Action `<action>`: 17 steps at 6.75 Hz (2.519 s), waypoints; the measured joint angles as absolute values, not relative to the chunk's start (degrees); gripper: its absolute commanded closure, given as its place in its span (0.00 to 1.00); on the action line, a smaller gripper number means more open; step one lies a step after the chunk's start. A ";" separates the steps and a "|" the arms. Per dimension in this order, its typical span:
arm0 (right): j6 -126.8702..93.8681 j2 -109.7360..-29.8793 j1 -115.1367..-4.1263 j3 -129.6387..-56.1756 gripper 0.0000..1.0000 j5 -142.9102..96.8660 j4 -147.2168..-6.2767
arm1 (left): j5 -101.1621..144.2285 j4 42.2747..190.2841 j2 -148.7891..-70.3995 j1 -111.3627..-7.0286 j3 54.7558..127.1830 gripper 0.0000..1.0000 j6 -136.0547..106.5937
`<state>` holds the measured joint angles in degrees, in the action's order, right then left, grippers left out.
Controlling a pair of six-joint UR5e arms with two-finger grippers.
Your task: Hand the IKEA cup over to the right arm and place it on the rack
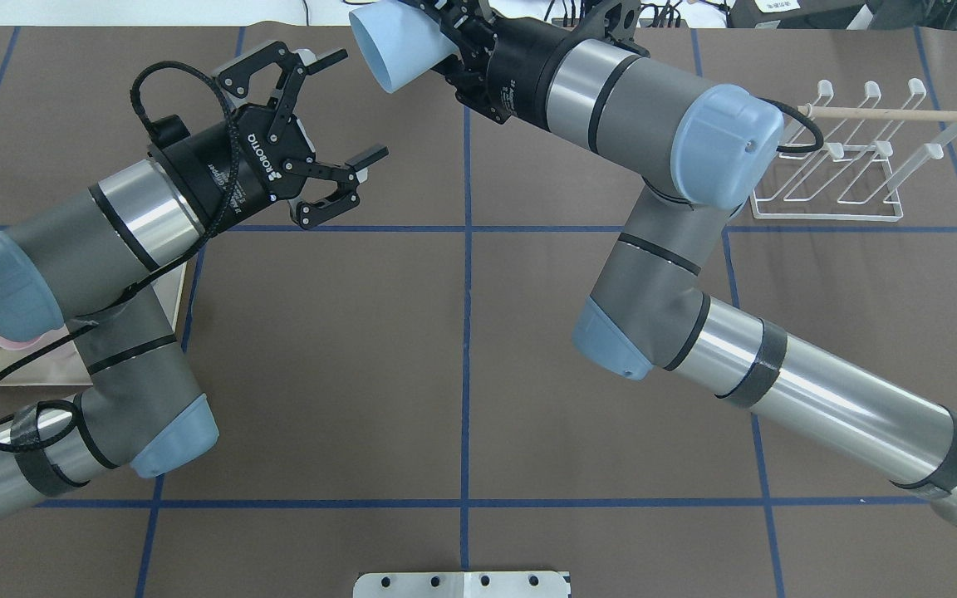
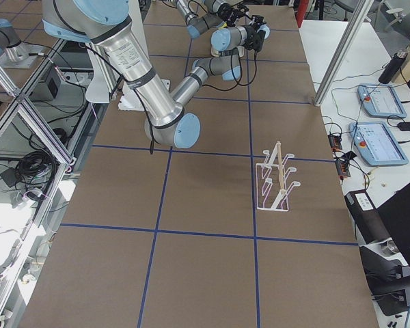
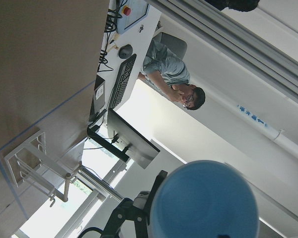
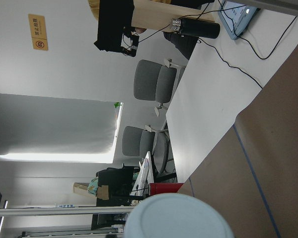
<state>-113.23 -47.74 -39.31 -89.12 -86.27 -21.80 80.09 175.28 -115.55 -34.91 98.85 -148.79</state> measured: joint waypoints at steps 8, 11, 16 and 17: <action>-77.13 -76.73 -61.55 -93.68 1.00 -99.92 -22.04 | 96.84 165.81 -100.73 -42.81 106.95 0.00 -121.21; -59.93 -90.18 -65.23 -101.41 1.00 -91.82 -23.22 | 98.09 165.45 -94.84 -43.37 109.65 0.00 -118.83; -38.78 -98.29 -64.86 -102.22 1.00 -84.54 -25.71 | 98.98 165.38 -81.91 -43.94 112.55 0.00 -100.84; -38.42 -97.94 -63.71 -101.86 1.00 -84.39 -26.99 | 99.35 165.40 -80.90 -44.15 112.61 0.00 -99.42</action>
<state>-38.42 -97.94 -63.71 -101.86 -84.39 -26.99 99.35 165.40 -80.90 -44.15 112.61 -99.42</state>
